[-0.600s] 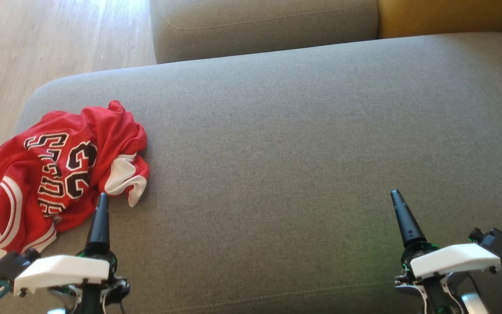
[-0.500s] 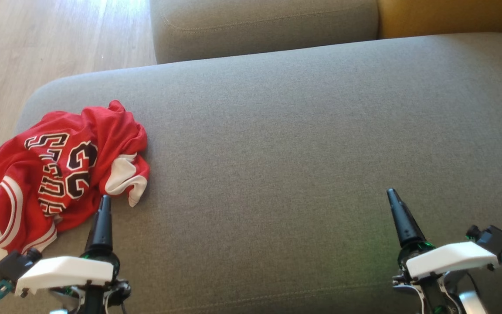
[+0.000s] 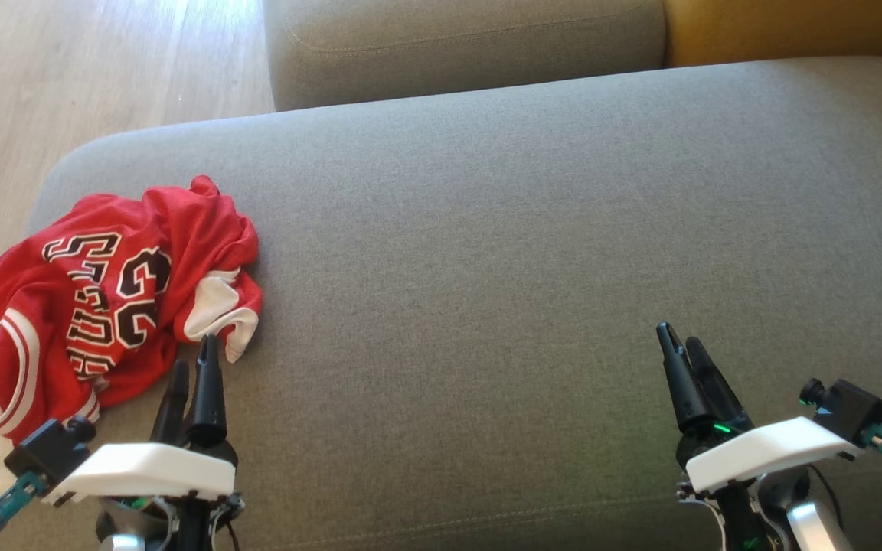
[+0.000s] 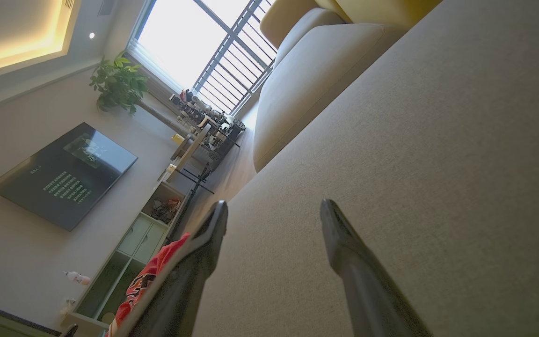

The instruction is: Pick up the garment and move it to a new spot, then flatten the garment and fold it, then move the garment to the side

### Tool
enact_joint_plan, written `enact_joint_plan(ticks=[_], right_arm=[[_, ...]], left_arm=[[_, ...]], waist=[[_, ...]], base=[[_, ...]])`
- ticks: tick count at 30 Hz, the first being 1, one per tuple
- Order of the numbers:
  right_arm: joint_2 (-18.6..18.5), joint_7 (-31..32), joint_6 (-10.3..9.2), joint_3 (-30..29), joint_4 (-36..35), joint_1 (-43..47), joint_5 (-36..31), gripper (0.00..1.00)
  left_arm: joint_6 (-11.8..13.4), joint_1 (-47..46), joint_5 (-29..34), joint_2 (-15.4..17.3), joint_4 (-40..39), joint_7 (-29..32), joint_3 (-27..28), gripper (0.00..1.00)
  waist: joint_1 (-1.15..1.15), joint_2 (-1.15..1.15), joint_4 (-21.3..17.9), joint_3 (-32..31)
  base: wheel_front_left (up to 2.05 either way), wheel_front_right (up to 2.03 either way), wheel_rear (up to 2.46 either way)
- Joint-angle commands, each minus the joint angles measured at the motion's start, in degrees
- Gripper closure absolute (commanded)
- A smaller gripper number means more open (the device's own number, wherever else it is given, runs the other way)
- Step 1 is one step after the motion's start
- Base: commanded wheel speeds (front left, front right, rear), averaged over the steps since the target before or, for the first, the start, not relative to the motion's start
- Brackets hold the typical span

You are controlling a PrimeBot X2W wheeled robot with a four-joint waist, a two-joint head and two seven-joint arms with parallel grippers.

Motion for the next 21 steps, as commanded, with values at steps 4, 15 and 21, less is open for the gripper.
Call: enact_joint_plan(ticks=[4, 15, 21], right_arm=[[-0.5, -1.2, 0.01, 1.5, -2.9, -2.8, -4.2, 0.00], [-0.5, -3.1, 0.01, 3.4, -4.5, -3.1, -12.7, 0.00], [-0.6, -4.2, 0.00, 4.4, -5.4, -3.3, -17.9, 0.00]], left_arm=[[0.8, -1.3, 4.7, 0.7, -3.3, -1.3, -0.1, 0.00], [2.9, -1.1, 13.8, 1.1, -5.5, -3.1, -2.3, 0.00], [4.0, -1.0, 18.7, 1.4, -7.0, -4.3, -3.5, 0.00]], waist=[[0.00, 0.00, 0.0, 0.0], [0.00, 0.00, -0.5, 0.0], [0.00, 0.00, -0.5, -0.1]], base=[[0.00, 0.00, 0.00], [0.00, 0.00, 0.00], [0.00, 0.00, 0.00]])
